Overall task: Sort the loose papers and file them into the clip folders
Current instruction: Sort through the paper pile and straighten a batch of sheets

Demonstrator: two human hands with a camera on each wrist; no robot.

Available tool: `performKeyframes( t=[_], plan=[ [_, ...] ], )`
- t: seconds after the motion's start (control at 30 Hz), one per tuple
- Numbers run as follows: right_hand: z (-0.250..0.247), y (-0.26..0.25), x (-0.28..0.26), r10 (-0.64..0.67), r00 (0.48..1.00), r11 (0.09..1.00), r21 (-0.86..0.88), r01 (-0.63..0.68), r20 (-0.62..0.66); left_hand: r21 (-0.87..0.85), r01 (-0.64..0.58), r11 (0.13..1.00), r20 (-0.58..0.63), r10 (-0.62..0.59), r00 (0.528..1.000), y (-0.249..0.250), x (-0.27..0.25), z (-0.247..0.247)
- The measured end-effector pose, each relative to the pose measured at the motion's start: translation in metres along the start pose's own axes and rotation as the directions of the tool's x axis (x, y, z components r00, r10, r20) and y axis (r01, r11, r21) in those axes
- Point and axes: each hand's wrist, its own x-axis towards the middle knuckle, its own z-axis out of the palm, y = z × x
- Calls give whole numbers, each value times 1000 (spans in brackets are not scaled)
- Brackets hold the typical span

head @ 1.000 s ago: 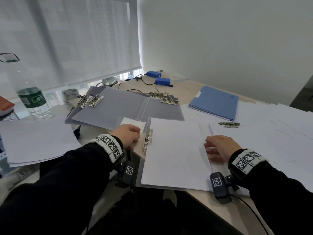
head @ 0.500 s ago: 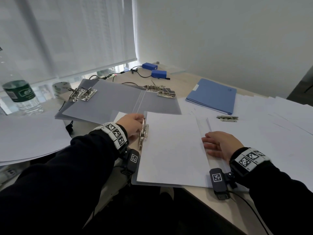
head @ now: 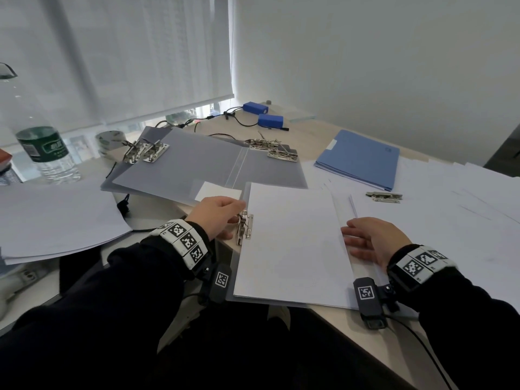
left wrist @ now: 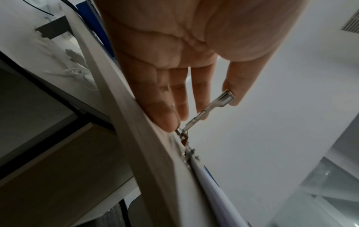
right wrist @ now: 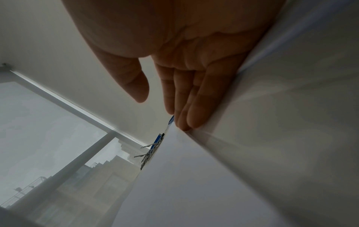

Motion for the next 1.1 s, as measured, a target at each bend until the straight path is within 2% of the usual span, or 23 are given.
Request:
performKeyframes(
  t=[0.07, 0.13, 0.27, 0.33, 0.47, 0.57, 0.7, 0.93, 1.03, 1.1],
  plan=[
    [0, 1, 0, -5, 1000, 1000, -3, 5, -3, -77, 43, 996, 12, -42, 999, -1, 0, -1],
    [0, 1, 0, -7, 1000, 1000, -3, 7, -4, -85, 79, 993, 20, -78, 997, -4, 2, -2],
    [-1, 2, 1, -9, 1000, 1000, -5, 9, -3, 42, 83, 996, 42, -84, 996, -6, 3, -2],
    [-1, 2, 1, -12, 1000, 1000, -5, 12, -1, 188, 36, 982, 44, -45, 998, -7, 3, -2],
    [0, 2, 0, -19, 1000, 1000, -5, 19, 4, 386, -33, 922, 72, 6, 997, -13, 2, 0],
    [0, 2, 0, -20, 1000, 1000, -10, 20, 5, 535, -83, 841, 54, 63, 997, -16, -4, 4],
    [0, 1, 0, -16, 1000, 1000, -10, 16, 5, 605, -112, 788, 38, 111, 993, -22, -6, 5],
    [-1, 2, 0, -10, 1000, 1000, -12, 10, 2, 750, -80, 657, -6, 128, 992, -24, -9, 8],
    [-1, 2, 0, -13, 1000, 1000, -14, 13, -1, 746, -95, 659, 9, 133, 991, -26, -9, 7],
    [-1, 3, -1, -17, 1000, 1000, -14, 17, -2, 698, -128, 704, 47, 133, 990, -29, -9, 6]
  ],
)
